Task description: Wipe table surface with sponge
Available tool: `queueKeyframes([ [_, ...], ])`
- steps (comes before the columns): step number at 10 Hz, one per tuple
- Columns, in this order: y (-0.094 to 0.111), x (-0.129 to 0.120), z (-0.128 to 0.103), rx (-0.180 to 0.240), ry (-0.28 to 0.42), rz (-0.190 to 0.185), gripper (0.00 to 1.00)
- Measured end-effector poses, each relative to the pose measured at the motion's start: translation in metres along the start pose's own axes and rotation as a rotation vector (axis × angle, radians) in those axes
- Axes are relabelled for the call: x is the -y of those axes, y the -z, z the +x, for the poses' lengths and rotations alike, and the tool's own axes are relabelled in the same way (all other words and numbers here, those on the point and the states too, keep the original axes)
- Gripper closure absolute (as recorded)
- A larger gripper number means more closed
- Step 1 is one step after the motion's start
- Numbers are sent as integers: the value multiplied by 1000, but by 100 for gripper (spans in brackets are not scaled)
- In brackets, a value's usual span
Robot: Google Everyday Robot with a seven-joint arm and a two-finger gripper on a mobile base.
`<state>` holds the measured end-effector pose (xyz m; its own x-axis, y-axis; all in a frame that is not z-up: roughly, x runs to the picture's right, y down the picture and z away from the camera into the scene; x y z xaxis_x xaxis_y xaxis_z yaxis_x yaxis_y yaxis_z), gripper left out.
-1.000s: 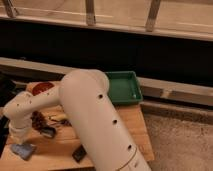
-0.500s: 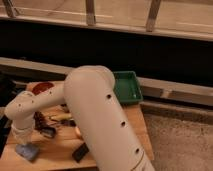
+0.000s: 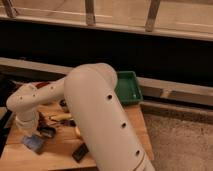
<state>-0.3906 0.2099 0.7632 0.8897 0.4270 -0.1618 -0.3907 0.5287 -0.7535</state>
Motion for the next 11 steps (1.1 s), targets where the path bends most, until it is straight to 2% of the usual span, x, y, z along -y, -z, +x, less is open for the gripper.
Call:
queueKeyframes([
  [2, 0, 3, -28, 4, 50, 12, 100],
  [4, -6, -12, -43, 1, 108, -6, 100],
  [5, -12, -24, -44, -4, 124, -28, 100],
  [7, -28, -56, -40, -18, 143, -84, 100],
  [8, -33, -64, -30, -28, 126, -100, 100],
  [9, -34, -68, -17, -35, 101, -111, 100],
  [11, -30, -65, 4, -47, 45, -103, 100],
])
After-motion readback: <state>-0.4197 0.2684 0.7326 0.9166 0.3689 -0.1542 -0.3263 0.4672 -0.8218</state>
